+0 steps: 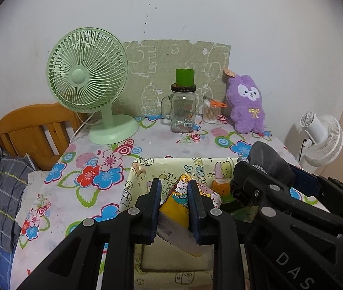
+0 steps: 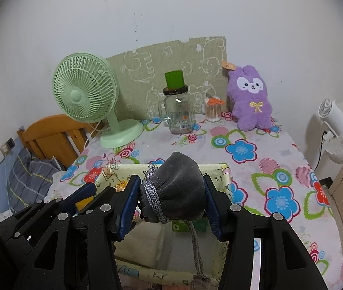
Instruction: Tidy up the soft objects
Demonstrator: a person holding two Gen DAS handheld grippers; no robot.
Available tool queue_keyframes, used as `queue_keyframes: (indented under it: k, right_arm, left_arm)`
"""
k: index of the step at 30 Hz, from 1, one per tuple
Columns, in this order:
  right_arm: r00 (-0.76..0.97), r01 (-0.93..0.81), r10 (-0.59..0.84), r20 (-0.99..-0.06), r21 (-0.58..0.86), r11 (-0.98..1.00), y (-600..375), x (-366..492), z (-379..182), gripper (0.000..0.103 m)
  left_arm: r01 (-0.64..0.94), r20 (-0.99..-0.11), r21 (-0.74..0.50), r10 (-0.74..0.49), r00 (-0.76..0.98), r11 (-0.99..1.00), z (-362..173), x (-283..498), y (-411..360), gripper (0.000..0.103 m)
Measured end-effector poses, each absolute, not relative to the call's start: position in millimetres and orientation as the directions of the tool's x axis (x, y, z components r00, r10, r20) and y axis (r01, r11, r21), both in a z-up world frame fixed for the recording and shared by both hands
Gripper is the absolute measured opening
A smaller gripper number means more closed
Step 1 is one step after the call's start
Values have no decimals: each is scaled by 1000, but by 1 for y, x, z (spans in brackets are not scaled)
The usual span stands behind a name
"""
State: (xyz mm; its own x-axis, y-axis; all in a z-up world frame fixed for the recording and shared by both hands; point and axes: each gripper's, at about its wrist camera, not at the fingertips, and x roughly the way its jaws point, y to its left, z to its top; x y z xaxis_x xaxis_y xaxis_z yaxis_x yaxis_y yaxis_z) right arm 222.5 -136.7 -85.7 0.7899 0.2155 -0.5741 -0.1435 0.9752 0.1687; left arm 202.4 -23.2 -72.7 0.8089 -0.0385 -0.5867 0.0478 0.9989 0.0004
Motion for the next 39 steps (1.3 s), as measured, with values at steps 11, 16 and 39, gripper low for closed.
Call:
queue_keyframes:
  k: [11,16,39]
  right_arm:
    - [755,-168,240,-610,173,970,-127,243,-105,55]
    - [743,-184,257,-617,181,966,-123,250,-110,55]
    - [685,-304,355,-637,193,933,-111,263,-116,88]
  left_arm:
    - [-3,-629,28,20,777,1000,-91,219,-14,34]
    - [5,-649,22,11,761,1000,-95,223,-12,58]
    - [108,-682,5,-75,727,994,-98,224,-17,82]
